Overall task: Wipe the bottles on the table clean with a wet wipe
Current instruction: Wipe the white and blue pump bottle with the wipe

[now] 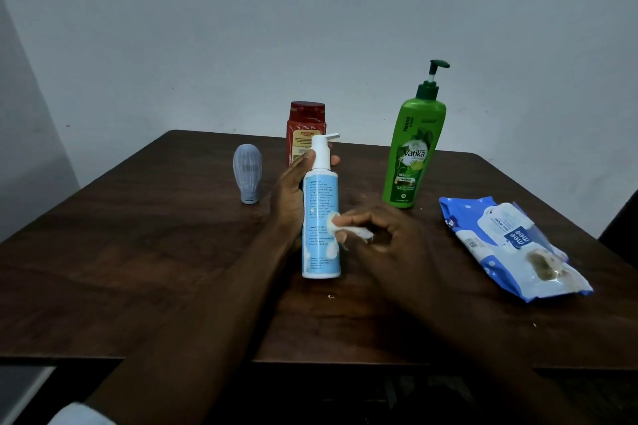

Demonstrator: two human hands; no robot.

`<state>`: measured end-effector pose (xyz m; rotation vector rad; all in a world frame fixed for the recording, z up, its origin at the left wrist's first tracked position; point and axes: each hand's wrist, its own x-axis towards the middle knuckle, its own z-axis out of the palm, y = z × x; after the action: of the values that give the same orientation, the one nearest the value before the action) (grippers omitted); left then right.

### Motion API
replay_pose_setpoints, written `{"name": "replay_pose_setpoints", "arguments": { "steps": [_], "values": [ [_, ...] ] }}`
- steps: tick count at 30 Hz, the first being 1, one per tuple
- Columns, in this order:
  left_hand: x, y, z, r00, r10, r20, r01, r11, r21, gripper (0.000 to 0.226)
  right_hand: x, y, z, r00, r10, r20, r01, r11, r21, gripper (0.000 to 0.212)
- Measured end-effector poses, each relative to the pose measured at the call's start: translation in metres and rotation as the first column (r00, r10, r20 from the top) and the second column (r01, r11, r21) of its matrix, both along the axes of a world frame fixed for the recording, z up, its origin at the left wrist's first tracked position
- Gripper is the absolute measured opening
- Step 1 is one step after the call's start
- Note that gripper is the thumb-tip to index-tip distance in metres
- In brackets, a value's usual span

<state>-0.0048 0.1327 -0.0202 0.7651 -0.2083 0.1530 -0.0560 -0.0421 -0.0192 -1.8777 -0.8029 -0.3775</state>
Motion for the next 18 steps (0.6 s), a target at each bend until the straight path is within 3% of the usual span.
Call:
{"name": "replay_pose_setpoints", "arguments": {
  "steps": [4, 10, 14, 16, 18],
  "values": [
    [0.000, 0.000, -0.001, 1.000, -0.004, 0.031, 0.004, 1.000, 0.013, 0.049, -0.022, -0.014, -0.013, 1.000, 0.005, -0.021, -0.006, 0.998, -0.063, 0.015],
    [-0.005, -0.002, 0.002, 0.999, -0.020, 0.030, 0.020, 1.000, -0.007, 0.041, -0.032, -0.021, -0.017, 0.996, 0.074, -0.052, -0.079, 0.991, -0.110, 0.013],
    [-0.013, -0.008, 0.011, 1.000, -0.007, 0.017, 0.006, 0.997, 0.074, 0.052, -0.027, -0.017, -0.013, 0.998, 0.032, -0.055, -0.033, 0.999, -0.026, 0.014],
    [-0.017, -0.012, 0.015, 0.999, 0.036, 0.019, -0.039, 0.986, 0.160, 0.066, -0.024, -0.012, -0.005, 1.000, 0.019, 0.000, -0.019, 0.999, 0.046, 0.012],
    [-0.021, -0.016, 0.016, 0.995, 0.083, 0.056, -0.094, 0.967, 0.236, 0.064, -0.019, -0.009, 0.008, 0.996, -0.024, 0.090, 0.015, 0.994, 0.106, 0.012]
  ]
}}
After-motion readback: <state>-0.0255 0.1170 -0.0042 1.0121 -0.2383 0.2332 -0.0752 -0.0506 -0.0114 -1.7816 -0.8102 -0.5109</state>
